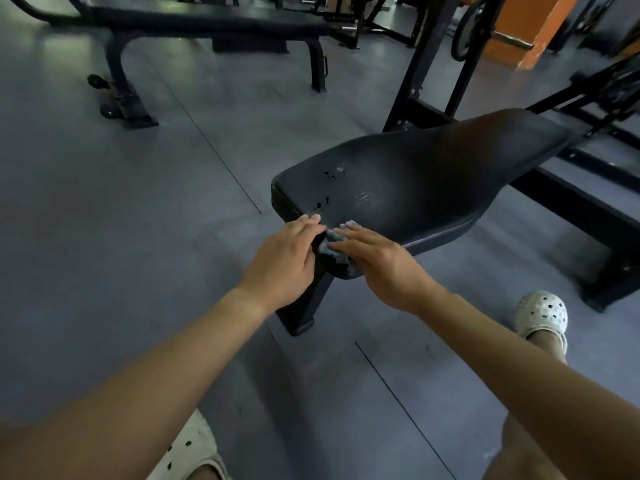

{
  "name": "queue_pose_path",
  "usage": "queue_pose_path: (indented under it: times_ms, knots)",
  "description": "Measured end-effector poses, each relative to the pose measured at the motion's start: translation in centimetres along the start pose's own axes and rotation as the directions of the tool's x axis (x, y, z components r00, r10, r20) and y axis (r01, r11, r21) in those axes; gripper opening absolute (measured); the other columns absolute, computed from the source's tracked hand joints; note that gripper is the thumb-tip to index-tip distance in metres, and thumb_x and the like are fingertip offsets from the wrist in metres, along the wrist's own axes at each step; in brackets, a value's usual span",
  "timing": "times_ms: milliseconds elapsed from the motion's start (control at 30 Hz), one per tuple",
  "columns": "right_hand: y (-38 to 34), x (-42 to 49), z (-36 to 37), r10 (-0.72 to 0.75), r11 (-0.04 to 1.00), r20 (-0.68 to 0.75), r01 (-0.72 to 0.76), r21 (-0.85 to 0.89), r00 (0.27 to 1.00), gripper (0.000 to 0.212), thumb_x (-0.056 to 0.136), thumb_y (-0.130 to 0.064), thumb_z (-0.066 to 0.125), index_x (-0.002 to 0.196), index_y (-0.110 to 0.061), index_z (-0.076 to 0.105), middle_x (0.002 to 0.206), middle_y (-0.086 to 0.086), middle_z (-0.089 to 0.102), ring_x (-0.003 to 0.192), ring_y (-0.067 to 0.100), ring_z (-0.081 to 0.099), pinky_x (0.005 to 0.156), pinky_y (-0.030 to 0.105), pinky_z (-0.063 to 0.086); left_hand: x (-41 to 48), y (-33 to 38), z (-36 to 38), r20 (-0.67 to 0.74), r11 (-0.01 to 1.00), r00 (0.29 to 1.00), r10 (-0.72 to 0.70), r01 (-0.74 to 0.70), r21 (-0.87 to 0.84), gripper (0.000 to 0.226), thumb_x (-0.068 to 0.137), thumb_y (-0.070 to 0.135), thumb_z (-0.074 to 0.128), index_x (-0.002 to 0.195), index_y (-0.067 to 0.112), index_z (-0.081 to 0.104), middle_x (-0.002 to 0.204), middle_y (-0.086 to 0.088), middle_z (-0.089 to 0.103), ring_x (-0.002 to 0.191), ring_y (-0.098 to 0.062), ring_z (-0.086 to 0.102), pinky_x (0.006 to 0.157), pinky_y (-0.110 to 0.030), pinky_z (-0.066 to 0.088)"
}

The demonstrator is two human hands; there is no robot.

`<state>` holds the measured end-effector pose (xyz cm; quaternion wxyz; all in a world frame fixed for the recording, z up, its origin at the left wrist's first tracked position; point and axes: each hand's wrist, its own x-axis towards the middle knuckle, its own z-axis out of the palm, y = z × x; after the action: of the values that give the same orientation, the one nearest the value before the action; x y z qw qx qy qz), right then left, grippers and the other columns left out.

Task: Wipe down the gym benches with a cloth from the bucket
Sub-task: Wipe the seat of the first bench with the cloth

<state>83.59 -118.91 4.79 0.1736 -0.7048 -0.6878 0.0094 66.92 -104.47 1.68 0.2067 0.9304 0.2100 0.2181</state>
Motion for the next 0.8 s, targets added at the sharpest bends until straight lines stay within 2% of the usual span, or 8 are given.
queue_pose_path:
  times_ms: [133, 267, 333, 467, 567, 633, 700, 800]
  knots:
    - [3.0, 2.9, -1.3, 0.199, 0.976, -0.077, -0.205, -0.080, 0.977, 0.043, 0.094, 0.004, 0.053, 0.130, -0.016, 0.068, 0.144, 0.005, 0.058, 0.135, 0.025, 0.053, 0.113, 0.038, 0.044, 0.1, 0.0, 0.0, -0.032, 0.997, 0.999, -0.012, 0.010, -0.083, 0.042, 0.103, 0.011, 0.045, 0.144, 0.016, 0.054, 0.158, 0.000, 0.045, 0.146, -0.017, 0.038, 0.115, -0.037, 0.038]
    - [4.1, 7.4, -1.3, 0.436, 0.896, -0.074, -0.440, -0.065, 0.897, 0.044, 0.104, -0.010, 0.040, 0.144, -0.019, 0.055, 0.154, 0.005, 0.048, 0.145, 0.026, 0.039, 0.118, 0.035, 0.028, 0.9, -0.7, -0.2, -0.069, 0.991, 0.997, -0.020, 0.011, -0.135, 0.039, 0.100, 0.008, 0.046, 0.134, 0.018, 0.062, 0.148, 0.002, 0.057, 0.136, -0.016, 0.049, 0.109, -0.038, 0.047]
    - [3.4, 8.9, -0.3, 0.431, 0.899, -0.048, -0.434, -0.066, 0.901, 0.043, 0.107, -0.015, 0.037, 0.148, -0.018, 0.049, 0.157, 0.006, 0.043, 0.147, 0.028, 0.033, 0.119, 0.034, 0.022, 1.3, -1.1, -0.3, -0.083, 0.990, 0.997, -0.009, -0.003, -0.141, 0.038, 0.098, 0.006, 0.048, 0.129, 0.018, 0.066, 0.141, 0.002, 0.061, 0.130, -0.015, 0.053, 0.104, -0.039, 0.051]
    - [1.9, 8.3, 0.7, 0.261, 0.965, 0.019, -0.261, -0.015, 0.965, 0.044, 0.107, -0.017, 0.039, 0.151, -0.023, 0.046, 0.161, -0.001, 0.037, 0.153, 0.020, 0.023, 0.123, 0.026, 0.008, 1.7, -1.5, 0.0, -0.140, 0.991, 0.990, 0.020, -0.038, -0.126, 0.031, 0.095, 0.007, 0.051, 0.118, 0.017, 0.069, 0.120, 0.003, 0.066, 0.107, -0.013, 0.058, 0.084, -0.033, 0.054]
    - [1.1, 5.5, 0.4, 0.133, 0.991, 0.039, -0.134, 0.020, 0.990, 0.045, 0.107, -0.020, 0.045, 0.151, -0.028, 0.047, 0.160, -0.009, 0.038, 0.153, 0.012, 0.022, 0.125, 0.029, 0.014, 2.3, -1.6, 0.2, -0.190, 0.993, 0.982, 0.017, -0.038, -0.109, 0.025, 0.094, 0.010, 0.052, 0.108, 0.017, 0.071, 0.104, 0.004, 0.064, 0.090, -0.010, 0.054, 0.069, -0.023, 0.041]
    - [1.4, 4.4, 0.1, 0.072, 0.997, 0.067, -0.075, 0.036, 0.995, 0.044, 0.106, -0.019, 0.049, 0.150, -0.028, 0.048, 0.159, -0.012, 0.039, 0.153, 0.008, 0.022, 0.125, 0.027, 0.016, 2.5, -1.9, 0.4, -0.207, 0.992, 0.978, 0.012, -0.037, -0.120, 0.023, 0.094, 0.012, 0.051, 0.104, 0.017, 0.071, 0.100, 0.005, 0.063, 0.085, -0.008, 0.050, 0.065, -0.017, 0.031]
    - [2.7, 4.8, -0.3, 0.084, 0.996, 0.073, -0.086, 0.034, 0.994, 0.043, 0.105, -0.017, 0.052, 0.147, -0.026, 0.053, 0.156, -0.011, 0.043, 0.151, 0.007, 0.026, 0.124, 0.029, 0.023, 2.5, -1.9, 0.6, -0.206, 0.991, 0.979, 0.005, -0.033, -0.133, 0.024, 0.093, 0.015, 0.049, 0.103, 0.018, 0.070, 0.101, 0.006, 0.062, 0.083, -0.005, 0.048, 0.065, -0.016, 0.030]
    - [4.5, 7.5, -0.6, 0.276, 0.961, 0.016, -0.276, -0.010, 0.961, 0.041, 0.107, -0.022, 0.045, 0.147, -0.029, 0.051, 0.157, -0.008, 0.042, 0.151, 0.013, 0.027, 0.124, 0.038, 0.026, 2.2, -1.7, 0.7, -0.192, 0.990, 0.981, 0.006, -0.034, -0.140, 0.023, 0.092, 0.008, 0.051, 0.104, 0.016, 0.069, 0.102, 0.006, 0.061, 0.086, -0.007, 0.048, 0.066, -0.023, 0.038]
